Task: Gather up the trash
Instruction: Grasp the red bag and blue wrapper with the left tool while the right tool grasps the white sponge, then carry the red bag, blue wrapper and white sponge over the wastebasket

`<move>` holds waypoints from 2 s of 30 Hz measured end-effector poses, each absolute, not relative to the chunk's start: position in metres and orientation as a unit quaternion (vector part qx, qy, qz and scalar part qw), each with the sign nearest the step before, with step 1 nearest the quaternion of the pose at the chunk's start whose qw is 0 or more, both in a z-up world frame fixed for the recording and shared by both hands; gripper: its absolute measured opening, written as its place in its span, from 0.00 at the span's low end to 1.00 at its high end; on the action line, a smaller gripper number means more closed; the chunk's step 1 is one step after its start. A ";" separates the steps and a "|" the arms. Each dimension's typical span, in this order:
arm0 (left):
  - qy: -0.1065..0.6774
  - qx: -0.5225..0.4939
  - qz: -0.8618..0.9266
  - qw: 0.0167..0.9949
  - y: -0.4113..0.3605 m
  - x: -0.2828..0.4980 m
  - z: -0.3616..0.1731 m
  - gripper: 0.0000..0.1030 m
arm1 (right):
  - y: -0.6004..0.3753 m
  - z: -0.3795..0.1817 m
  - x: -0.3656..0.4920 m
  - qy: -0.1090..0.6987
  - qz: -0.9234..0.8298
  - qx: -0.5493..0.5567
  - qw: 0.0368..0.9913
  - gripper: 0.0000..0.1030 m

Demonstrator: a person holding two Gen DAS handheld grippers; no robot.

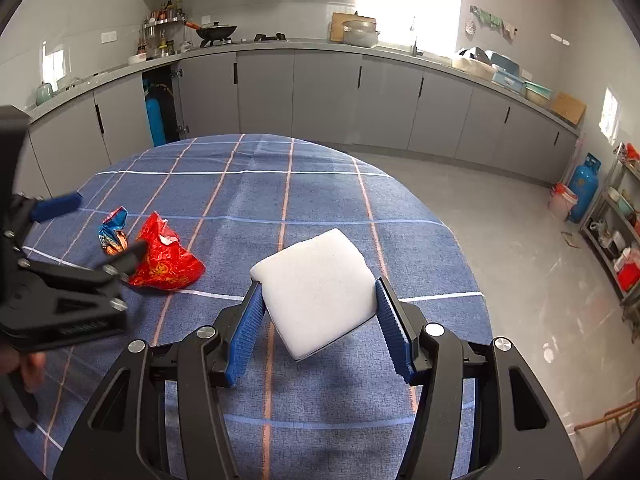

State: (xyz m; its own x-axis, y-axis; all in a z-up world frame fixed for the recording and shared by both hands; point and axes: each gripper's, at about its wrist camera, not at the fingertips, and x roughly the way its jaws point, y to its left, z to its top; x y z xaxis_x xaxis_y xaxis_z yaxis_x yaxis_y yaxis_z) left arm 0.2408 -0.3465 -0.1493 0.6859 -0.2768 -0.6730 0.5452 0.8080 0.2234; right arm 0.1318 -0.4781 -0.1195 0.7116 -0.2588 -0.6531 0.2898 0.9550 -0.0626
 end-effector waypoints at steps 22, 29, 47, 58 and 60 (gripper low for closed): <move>0.335 0.205 -0.265 0.881 -0.305 0.223 -0.137 0.25 | -0.443 -0.114 0.121 0.333 -0.119 0.031 0.935 0.55; 0.308 0.200 -0.221 0.903 -0.258 0.214 -0.118 0.25 | -0.408 -0.105 0.121 0.315 -0.088 0.021 0.945 0.54; 0.294 0.163 -0.140 0.931 -0.153 0.204 -0.099 0.25 | -0.319 -0.093 0.131 0.296 -0.008 -0.022 0.955 0.54; 0.288 0.149 -0.108 0.940 -0.110 0.198 -0.090 0.25 | -0.274 -0.088 0.139 0.289 0.025 -0.047 0.956 0.54; 0.287 0.146 -0.104 0.941 -0.105 0.198 -0.089 0.25 | -0.270 -0.088 0.137 0.288 0.028 -0.051 0.956 0.54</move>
